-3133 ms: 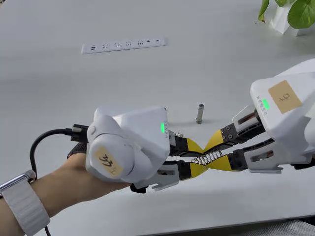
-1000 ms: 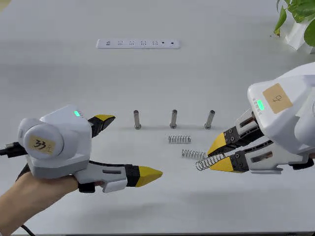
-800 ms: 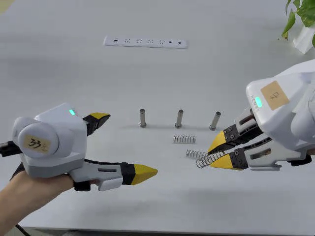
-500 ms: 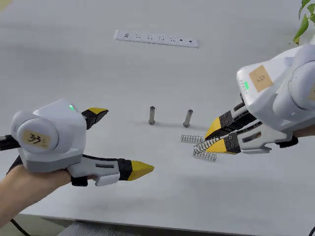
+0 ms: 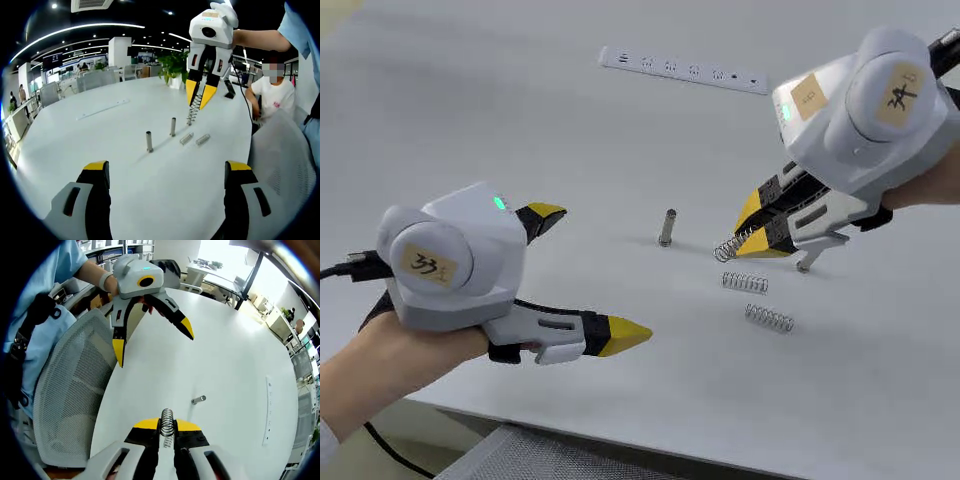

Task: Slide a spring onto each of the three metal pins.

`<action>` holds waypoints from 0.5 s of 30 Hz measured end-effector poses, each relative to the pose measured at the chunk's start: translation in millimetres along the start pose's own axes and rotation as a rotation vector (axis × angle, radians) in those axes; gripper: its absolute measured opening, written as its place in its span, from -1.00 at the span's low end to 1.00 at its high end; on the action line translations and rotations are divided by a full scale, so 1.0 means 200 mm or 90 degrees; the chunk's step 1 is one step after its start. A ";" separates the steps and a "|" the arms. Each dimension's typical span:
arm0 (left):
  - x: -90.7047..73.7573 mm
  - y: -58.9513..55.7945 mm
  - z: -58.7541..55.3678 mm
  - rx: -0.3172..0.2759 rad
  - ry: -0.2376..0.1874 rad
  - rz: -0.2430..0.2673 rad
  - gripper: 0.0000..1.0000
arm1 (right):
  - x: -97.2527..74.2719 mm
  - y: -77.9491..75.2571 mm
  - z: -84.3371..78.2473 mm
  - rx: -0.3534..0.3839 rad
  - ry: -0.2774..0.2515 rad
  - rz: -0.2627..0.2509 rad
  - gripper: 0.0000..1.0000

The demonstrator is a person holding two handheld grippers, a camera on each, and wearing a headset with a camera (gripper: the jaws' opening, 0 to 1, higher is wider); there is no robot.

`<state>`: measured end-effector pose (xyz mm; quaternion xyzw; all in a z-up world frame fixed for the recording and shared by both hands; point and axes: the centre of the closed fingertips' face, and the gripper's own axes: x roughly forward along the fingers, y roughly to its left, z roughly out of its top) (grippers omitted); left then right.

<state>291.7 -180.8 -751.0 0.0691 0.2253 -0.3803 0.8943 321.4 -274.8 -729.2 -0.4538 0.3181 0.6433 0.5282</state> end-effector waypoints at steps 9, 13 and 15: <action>0.06 0.02 0.00 -0.007 -0.011 -0.003 0.86 | 0.02 -0.17 0.01 -0.024 0.054 0.013 -0.88; 0.08 0.01 0.00 -0.005 -0.010 -0.008 0.86 | 0.04 -0.22 0.01 -0.043 0.083 0.016 -0.88; 0.09 0.01 -0.01 -0.003 -0.008 -0.009 0.87 | 0.05 -0.24 0.03 -0.045 0.086 0.019 -0.88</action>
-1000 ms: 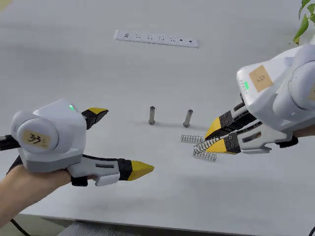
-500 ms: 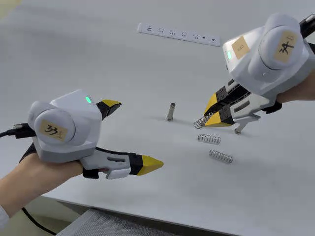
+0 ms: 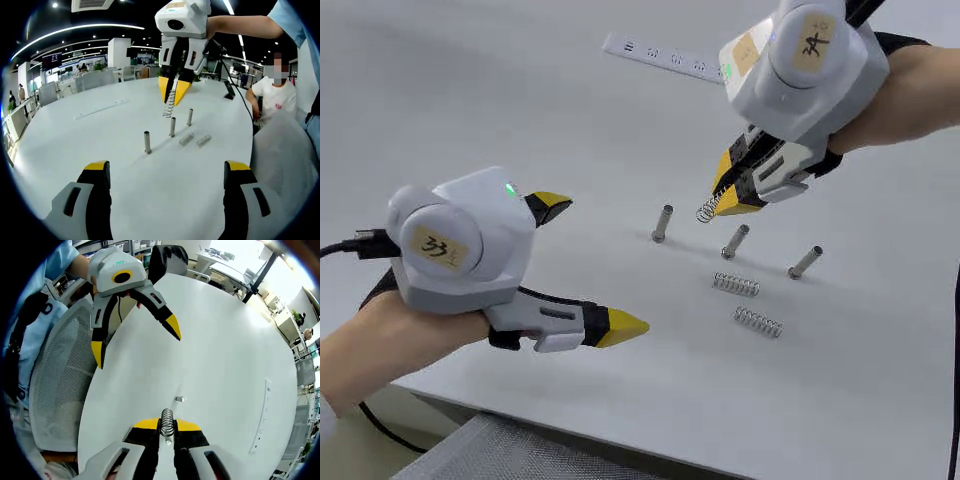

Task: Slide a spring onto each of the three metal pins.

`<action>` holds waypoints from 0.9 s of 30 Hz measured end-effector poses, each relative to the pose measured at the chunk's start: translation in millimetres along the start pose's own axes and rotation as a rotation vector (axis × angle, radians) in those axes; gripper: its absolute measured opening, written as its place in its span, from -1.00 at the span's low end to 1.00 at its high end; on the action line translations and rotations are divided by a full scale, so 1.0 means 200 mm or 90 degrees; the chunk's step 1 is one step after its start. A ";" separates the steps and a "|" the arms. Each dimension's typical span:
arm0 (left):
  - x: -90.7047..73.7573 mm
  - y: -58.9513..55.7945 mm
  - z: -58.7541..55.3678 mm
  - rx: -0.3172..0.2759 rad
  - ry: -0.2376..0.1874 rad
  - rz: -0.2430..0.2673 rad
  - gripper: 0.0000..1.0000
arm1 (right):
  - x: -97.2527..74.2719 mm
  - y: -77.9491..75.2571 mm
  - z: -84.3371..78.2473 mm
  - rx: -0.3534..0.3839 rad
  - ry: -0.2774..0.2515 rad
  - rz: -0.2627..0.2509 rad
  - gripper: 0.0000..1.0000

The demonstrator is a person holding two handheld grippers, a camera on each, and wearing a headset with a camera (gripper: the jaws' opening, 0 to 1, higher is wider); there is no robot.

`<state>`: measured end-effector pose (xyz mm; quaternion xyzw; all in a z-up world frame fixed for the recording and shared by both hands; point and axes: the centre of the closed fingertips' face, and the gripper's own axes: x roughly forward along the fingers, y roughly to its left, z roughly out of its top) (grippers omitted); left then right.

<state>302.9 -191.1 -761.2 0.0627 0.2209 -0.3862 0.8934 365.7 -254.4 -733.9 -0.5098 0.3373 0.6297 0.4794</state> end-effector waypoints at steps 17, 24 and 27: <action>0.01 0.00 -0.06 -0.017 0.007 0.003 0.84 | 0.12 -0.10 0.04 0.000 0.035 0.026 -0.88; 0.01 0.00 -0.07 -0.028 0.006 0.008 0.83 | 0.14 -0.10 0.04 -0.006 0.041 0.032 -0.88; 0.01 0.00 -0.07 -0.031 0.006 0.008 0.82 | 0.14 -0.09 0.05 -0.008 0.042 0.034 -0.88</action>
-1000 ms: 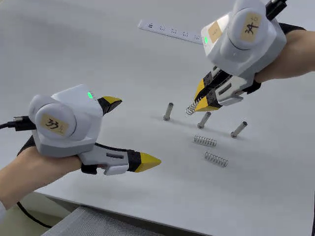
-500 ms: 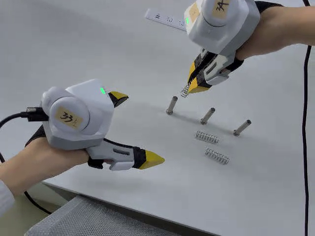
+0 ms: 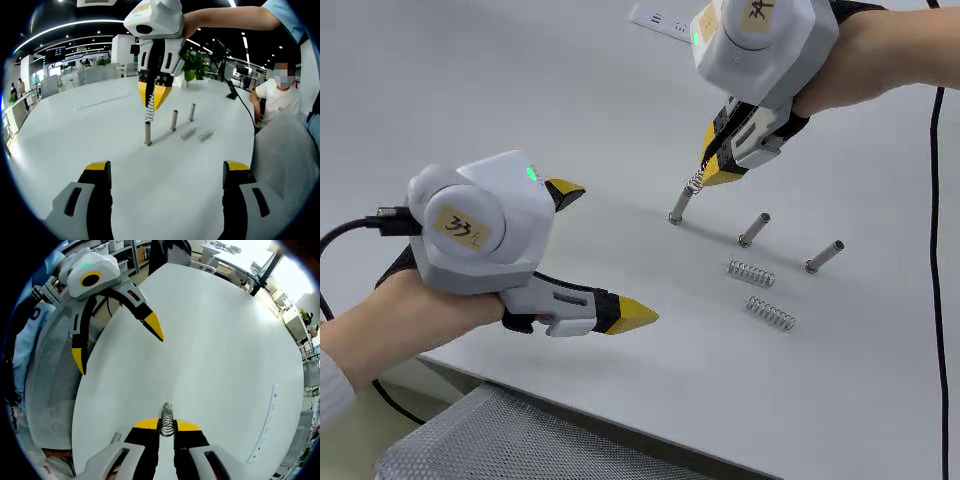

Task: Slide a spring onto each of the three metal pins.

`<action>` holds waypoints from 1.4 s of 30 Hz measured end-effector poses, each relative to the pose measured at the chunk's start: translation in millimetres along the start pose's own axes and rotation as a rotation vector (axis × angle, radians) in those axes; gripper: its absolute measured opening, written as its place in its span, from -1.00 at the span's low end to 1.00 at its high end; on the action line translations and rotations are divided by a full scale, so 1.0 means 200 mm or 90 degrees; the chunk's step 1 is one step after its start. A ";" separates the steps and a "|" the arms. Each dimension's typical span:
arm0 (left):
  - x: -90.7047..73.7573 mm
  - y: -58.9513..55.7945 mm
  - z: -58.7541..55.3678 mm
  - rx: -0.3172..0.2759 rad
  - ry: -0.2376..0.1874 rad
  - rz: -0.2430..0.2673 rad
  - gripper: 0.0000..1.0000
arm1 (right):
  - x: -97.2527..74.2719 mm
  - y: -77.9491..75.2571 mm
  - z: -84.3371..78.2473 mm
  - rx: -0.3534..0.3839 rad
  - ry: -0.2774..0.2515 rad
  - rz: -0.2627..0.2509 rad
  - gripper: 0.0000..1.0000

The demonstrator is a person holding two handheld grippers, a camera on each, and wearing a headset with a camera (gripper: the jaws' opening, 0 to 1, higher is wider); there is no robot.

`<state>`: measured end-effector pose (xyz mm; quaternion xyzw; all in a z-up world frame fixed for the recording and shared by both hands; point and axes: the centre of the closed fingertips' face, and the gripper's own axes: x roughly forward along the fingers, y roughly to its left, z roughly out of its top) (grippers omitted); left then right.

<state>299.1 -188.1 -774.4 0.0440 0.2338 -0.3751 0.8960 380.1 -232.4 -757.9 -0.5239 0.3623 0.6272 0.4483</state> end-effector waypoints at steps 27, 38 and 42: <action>-0.02 0.02 -0.06 -0.022 -0.001 0.005 0.79 | 0.15 -0.02 0.01 -0.010 0.029 0.017 -0.88; -0.05 0.04 -0.07 -0.029 -0.001 0.016 0.78 | 0.25 -0.03 -0.01 -0.007 0.051 0.033 -0.87; -0.05 0.05 -0.08 -0.032 -0.001 0.018 0.77 | 0.28 -0.04 -0.02 -0.009 0.056 0.035 -0.87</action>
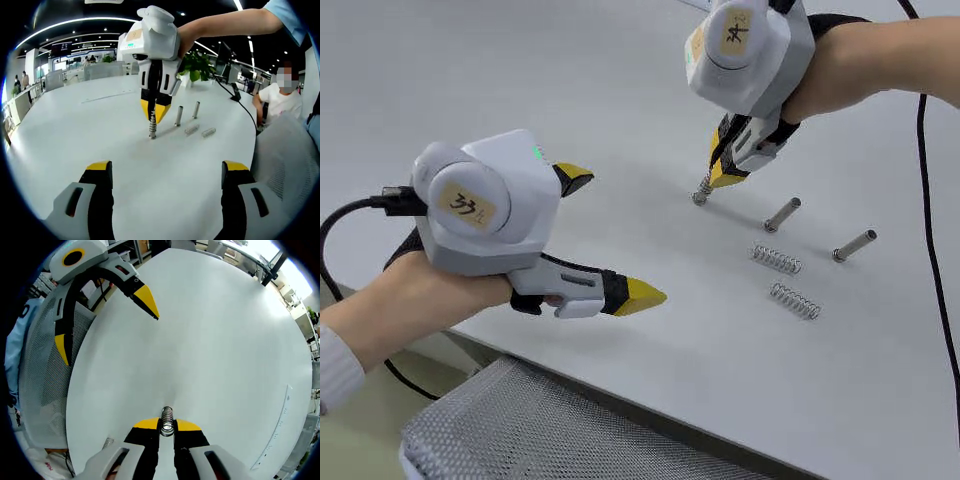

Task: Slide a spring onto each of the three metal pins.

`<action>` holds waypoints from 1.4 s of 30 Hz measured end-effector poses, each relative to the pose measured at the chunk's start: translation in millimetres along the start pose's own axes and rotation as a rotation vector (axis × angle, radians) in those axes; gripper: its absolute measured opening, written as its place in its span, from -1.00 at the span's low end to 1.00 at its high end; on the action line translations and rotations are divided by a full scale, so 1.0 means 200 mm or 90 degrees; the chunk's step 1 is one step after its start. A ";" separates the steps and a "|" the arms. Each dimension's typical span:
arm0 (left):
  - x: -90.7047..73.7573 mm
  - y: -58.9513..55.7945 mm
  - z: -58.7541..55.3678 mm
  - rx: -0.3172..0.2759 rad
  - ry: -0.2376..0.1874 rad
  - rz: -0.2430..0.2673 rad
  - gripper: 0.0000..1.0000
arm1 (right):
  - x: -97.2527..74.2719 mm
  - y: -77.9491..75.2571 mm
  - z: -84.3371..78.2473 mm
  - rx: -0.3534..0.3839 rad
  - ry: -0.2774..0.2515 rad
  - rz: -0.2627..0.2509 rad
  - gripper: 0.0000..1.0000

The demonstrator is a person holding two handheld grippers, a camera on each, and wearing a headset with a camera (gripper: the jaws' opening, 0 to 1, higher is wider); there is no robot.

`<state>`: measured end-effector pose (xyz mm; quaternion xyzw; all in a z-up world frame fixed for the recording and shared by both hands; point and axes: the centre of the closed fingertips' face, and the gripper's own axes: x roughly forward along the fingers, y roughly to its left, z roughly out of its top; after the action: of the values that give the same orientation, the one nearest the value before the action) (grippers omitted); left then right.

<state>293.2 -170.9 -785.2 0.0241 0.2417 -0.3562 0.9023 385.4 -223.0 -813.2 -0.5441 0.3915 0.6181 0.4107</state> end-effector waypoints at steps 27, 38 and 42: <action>-0.01 0.02 -0.01 -0.004 0.001 0.006 0.76 | 0.05 0.05 0.02 -0.001 0.014 0.011 -0.86; -0.03 0.01 -0.02 -0.005 0.001 0.007 0.76 | 0.05 0.01 0.03 0.019 -0.015 0.001 -0.34; -0.03 0.01 -0.01 -0.006 -0.001 0.008 0.76 | 0.05 0.01 0.04 0.029 -0.027 -0.005 0.03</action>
<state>290.2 -164.4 -785.5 0.0214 0.2427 -0.3497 0.9046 379.9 -215.4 -822.1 -0.5231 0.3946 0.6187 0.4334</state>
